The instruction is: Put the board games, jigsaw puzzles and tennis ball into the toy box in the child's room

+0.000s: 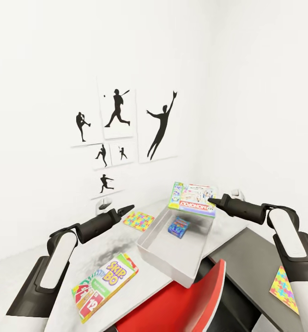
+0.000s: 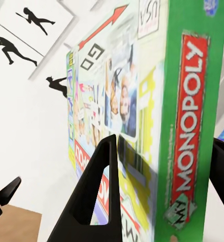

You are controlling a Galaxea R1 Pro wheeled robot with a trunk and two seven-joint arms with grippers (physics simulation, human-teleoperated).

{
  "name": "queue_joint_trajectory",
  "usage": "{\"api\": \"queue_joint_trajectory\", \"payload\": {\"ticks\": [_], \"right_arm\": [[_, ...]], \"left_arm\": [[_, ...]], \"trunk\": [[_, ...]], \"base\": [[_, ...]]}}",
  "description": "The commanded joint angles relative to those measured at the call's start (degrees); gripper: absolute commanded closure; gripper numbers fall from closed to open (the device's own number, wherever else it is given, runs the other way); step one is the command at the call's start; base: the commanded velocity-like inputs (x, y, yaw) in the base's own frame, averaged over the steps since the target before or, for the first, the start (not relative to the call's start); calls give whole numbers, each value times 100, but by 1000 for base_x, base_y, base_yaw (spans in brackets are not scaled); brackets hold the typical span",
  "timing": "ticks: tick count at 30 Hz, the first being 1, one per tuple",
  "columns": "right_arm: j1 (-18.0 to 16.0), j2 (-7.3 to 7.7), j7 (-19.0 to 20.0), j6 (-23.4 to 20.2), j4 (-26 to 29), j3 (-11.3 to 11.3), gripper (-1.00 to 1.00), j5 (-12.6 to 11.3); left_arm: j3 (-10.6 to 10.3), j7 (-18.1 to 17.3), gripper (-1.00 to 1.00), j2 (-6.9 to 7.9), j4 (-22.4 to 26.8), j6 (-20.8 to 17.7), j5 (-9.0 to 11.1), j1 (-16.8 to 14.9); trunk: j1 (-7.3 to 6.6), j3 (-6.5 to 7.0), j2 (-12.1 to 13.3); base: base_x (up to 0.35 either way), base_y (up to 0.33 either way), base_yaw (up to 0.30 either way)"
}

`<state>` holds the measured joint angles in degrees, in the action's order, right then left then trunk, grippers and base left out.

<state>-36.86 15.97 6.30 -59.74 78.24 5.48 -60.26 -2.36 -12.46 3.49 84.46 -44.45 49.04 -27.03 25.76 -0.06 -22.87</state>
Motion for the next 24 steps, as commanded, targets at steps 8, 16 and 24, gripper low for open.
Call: {"api": "queue_joint_trajectory", "payload": {"ticks": [8,16,24], "right_arm": [[2,-5,64,-26,75,-13,100,50],[32,-9,83,-26,95,-45,100,58],[33,-22,70,-26,90,-30,100,65]], "left_arm": [[1,-24,-100,3,0,-21,23,-2],[4,-29,-100,8,5,-20,23,2],[6,-34,-100,9,13,-20,22,4]], "trunk": [[2,-2,-4],[2,-2,-4],[2,-2,-4]], "base": [[-120,33,-17],[-71,141,-3],[-8,19,0]]}}
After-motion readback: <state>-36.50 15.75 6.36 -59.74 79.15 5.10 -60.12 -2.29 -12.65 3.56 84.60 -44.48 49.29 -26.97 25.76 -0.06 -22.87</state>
